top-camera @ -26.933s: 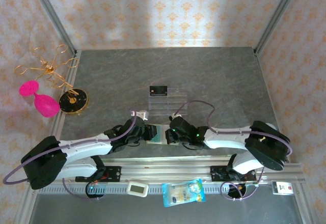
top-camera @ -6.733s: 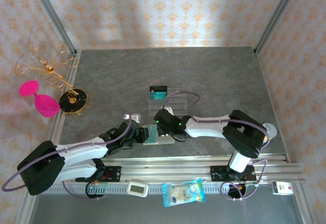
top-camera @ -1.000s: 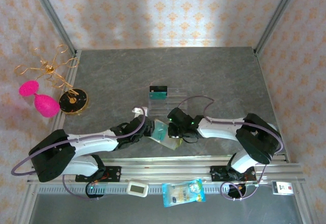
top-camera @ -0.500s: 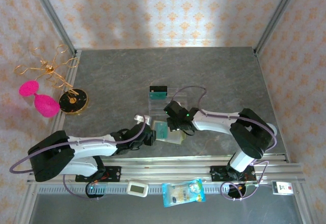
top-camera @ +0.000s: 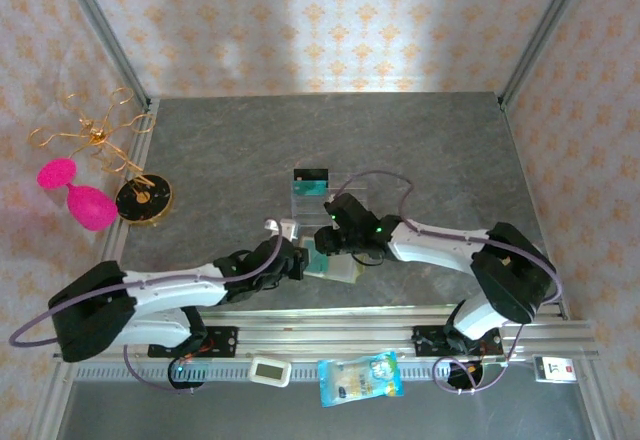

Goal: Take the credit cards out of the card holder

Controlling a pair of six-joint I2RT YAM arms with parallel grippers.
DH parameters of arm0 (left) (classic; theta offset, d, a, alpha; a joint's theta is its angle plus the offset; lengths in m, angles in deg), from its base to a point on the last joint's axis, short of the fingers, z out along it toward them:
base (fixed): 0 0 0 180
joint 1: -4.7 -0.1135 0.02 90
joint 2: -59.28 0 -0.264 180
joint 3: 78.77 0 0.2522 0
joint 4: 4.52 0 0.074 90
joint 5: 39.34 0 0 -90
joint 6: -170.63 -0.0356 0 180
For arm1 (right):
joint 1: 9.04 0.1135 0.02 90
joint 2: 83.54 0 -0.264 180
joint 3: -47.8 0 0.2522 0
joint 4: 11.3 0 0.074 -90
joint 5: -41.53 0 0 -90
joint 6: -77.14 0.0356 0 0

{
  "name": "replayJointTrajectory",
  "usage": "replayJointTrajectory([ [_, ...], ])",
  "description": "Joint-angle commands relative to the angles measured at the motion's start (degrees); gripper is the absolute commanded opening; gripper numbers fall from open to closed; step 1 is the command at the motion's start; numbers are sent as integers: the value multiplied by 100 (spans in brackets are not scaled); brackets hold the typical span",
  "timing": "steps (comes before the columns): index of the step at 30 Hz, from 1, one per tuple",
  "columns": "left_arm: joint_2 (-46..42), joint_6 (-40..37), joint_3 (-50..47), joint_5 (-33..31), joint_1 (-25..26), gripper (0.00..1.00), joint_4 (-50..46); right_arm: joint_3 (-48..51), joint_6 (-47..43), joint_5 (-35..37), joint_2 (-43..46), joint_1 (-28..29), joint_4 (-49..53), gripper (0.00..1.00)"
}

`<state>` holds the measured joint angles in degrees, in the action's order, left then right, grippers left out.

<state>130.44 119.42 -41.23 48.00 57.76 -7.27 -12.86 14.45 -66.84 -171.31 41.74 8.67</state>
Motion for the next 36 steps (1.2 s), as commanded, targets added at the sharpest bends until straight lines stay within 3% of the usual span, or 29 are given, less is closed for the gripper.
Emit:
replayJointTrajectory([
  [1, 356, -231, 216, 63, -174, 8, 349, 210, 489, -273, -100, -25, -346, 26],
  [13, 1047, -262, 207, 58, -296, 3, 499, 644, 1030, -122, -199, -66, -568, 24],
  [21, 1393, -173, 129, 303, -286, 0, 456, 743, 1033, -440, -318, -86, -837, 25],
  [24, 1471, -116, 63, 372, -230, 0, 428, 751, 1022, -480, -371, -86, -874, 21],
  [29, 1296, 29, -161, 341, -214, 0, 323, 839, 1094, -260, -279, -106, -774, 6],
  [36, 915, 198, -488, 375, -210, 0, 244, 1215, 1197, -105, 201, -192, -653, 0],
])
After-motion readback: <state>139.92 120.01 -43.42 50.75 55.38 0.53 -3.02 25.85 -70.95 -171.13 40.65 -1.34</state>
